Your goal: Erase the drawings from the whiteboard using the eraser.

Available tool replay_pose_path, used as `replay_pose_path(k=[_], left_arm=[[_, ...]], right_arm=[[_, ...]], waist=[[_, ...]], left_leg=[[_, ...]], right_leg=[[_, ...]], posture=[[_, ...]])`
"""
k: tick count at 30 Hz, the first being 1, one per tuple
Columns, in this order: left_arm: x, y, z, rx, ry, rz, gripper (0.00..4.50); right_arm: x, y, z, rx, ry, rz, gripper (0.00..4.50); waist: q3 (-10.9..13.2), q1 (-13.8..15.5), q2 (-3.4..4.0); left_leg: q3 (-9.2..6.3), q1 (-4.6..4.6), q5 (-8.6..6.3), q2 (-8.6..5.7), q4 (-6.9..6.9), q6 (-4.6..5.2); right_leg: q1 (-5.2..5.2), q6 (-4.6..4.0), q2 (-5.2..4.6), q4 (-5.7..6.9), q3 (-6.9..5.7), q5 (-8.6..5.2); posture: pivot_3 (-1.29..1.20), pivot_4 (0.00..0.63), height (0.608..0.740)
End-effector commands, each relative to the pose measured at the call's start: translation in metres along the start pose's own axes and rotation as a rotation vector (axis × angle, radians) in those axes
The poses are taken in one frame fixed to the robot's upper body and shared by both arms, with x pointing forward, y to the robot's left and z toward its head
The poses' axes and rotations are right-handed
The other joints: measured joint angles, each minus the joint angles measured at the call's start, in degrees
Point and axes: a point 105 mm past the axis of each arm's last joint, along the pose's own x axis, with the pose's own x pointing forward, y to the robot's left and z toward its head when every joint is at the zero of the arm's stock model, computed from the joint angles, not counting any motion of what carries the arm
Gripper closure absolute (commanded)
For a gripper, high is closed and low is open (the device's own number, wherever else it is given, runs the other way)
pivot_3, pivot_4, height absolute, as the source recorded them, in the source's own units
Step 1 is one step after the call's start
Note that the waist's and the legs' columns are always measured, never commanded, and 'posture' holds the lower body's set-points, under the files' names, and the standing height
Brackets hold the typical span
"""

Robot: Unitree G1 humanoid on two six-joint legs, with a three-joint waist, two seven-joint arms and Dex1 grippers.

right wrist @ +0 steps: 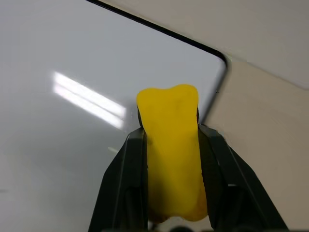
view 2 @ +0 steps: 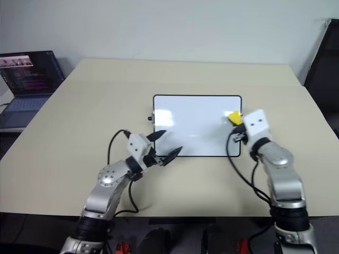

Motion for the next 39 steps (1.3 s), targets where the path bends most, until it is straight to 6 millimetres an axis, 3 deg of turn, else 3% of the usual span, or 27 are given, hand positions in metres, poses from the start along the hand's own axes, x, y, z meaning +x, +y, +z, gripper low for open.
replay_pose_path(k=[1,6,12,21,34,39], left_arm=[[0.008,-0.019,0.009,-0.045,-0.063,-0.149,0.00],[0.017,-0.036,0.009,-0.104,-0.050,-0.389,0.00],[0.022,-0.037,0.000,-0.047,-0.002,-0.521,0.00],[0.022,-0.032,-0.004,-0.024,0.012,-0.568,0.00],[0.021,-0.035,-0.005,-0.018,0.012,-0.562,0.00],[0.023,-0.034,-0.004,-0.015,0.008,-0.562,0.00]], right_arm=[[-0.017,-0.019,0.003,0.021,0.022,-0.071,3.42],[-0.041,-0.043,-0.033,0.118,0.206,-0.155,3.42],[-0.053,-0.049,-0.056,0.229,0.307,-0.189,3.42],[-0.058,-0.044,-0.074,0.325,0.379,-0.188,3.42],[-0.053,-0.035,-0.083,0.370,0.399,-0.170,3.42],[-0.052,-0.033,-0.081,0.409,0.374,-0.171,1.86]], waist=[[0.0,-0.4,0.01],[0.0,-0.5,0.02],[0.0,-0.9,0.05],[0.0,-0.8,0.06],[0.0,-0.8,0.06],[0.0,-0.8,0.06]], left_leg=[[-0.01,0.01,0.00,0.01,-0.01,0.00],[-0.12,0.02,0.01,0.02,0.04,0.01],[0.02,0.10,0.01,0.01,0.08,0.01],[-0.01,0.02,0.00,0.02,0.06,0.02],[-0.01,0.03,0.00,0.02,0.06,0.02],[-0.02,0.03,0.00,0.02,0.07,0.02]], right_leg=[[0.00,0.00,0.01,0.00,0.01,0.00],[0.01,-0.03,0.10,0.10,-0.01,-0.02],[0.02,0.00,0.14,0.14,0.02,0.00],[-0.01,0.00,0.14,0.08,0.01,-0.01],[0.00,0.01,0.14,0.11,0.01,-0.01],[0.00,0.01,0.15,0.12,0.01,-0.01]], posture=[[0.00,0.150,0.740],[0.00,0.150,0.740],[0.00,0.150,0.740],[0.00,0.150,0.740],[0.00,0.150,0.740],[0.00,0.150,0.740]])
